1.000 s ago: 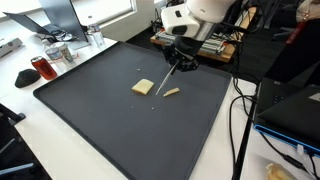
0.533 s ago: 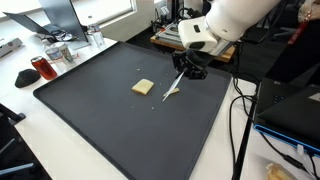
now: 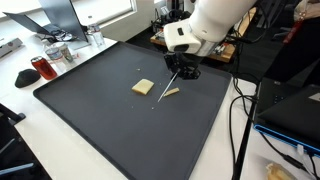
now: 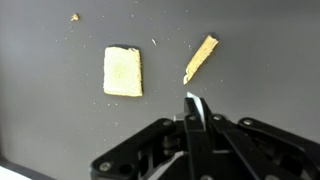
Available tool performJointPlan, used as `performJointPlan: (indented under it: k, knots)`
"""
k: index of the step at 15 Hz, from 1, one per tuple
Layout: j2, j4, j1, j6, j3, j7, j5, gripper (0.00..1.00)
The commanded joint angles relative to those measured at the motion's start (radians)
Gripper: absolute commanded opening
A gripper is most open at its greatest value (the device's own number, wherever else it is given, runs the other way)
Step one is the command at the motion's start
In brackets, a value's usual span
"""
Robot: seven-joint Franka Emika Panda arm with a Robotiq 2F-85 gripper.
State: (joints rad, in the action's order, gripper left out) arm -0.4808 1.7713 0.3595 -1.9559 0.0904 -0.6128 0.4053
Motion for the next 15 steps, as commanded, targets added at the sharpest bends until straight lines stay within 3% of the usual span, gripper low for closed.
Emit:
performJointPlan:
  k: [1,8,15]
  knots:
    - [0.045,0.029,-0.078,-0.036,0.010,0.154,-0.118,0.01]
    - [0.081,0.062,-0.236,-0.123,0.012,0.476,-0.347,0.01]
    - [0.087,0.101,-0.405,-0.136,0.003,0.780,-0.590,0.01]
